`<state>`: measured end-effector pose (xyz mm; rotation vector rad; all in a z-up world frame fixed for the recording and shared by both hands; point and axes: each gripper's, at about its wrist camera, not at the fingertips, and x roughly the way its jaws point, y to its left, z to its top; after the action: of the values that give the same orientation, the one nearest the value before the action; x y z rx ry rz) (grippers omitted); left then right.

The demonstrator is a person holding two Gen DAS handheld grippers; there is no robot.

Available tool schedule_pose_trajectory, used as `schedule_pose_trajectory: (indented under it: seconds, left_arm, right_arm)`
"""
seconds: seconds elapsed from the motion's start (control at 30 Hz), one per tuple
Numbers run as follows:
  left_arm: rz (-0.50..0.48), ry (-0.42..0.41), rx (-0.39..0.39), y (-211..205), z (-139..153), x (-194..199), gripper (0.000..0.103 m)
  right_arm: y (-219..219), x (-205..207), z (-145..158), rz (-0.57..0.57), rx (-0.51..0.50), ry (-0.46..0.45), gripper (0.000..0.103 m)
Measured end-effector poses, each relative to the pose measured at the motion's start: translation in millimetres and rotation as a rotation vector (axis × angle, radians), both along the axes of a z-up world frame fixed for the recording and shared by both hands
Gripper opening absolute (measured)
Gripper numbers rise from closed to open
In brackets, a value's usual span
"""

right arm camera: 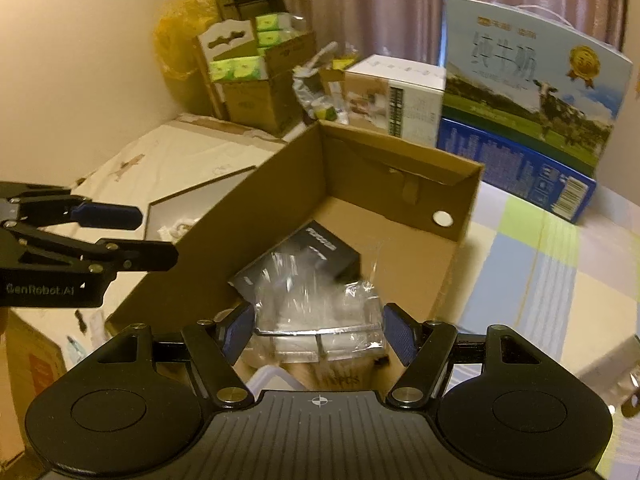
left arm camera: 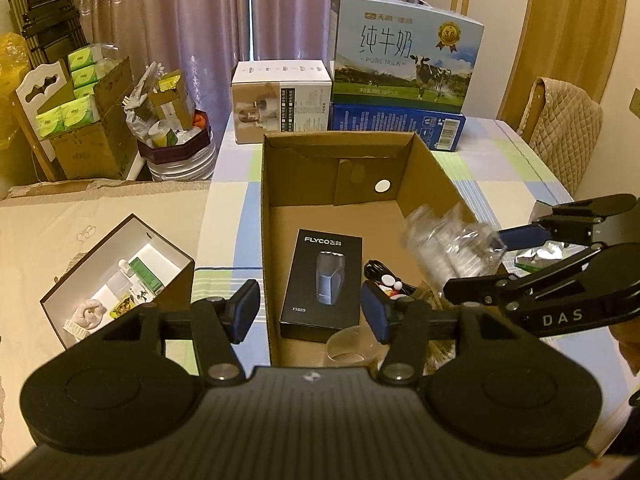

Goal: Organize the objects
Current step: 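Lower the cup and wire rack into the cardboard box and open both tools, then bring both open tools back toward the foil pouch and dark ring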

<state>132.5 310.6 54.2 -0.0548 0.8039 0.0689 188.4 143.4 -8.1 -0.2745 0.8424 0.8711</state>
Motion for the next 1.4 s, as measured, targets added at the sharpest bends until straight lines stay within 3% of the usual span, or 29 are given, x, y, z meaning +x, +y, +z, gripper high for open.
schedule_pose_trajectory:
  seconds: [0.43,0.77,1.07,1.4]
  left_arm:
    - [0.012,0.0,-0.012,-2,1,-12,0.051]
    - [0.013,-0.016,-0.035,-21,14,-31,0.056]
    - [-0.018,-0.048,-0.047,-55,30,-53,0.07]
    - [-0.083,-0.088,-0.073,-107,40,-71,0.09]
  right_arm:
    - [-24,-2,10,-0.054,0.029,0.003,0.068]
    - [-64,-28,25,-0.121,0.043,0.013,0.068]
    - [-125,-62,31,-0.231,0.081,0.051,0.068]
    - [-210,-102,37,-0.378,0.09,0.027,0.068]
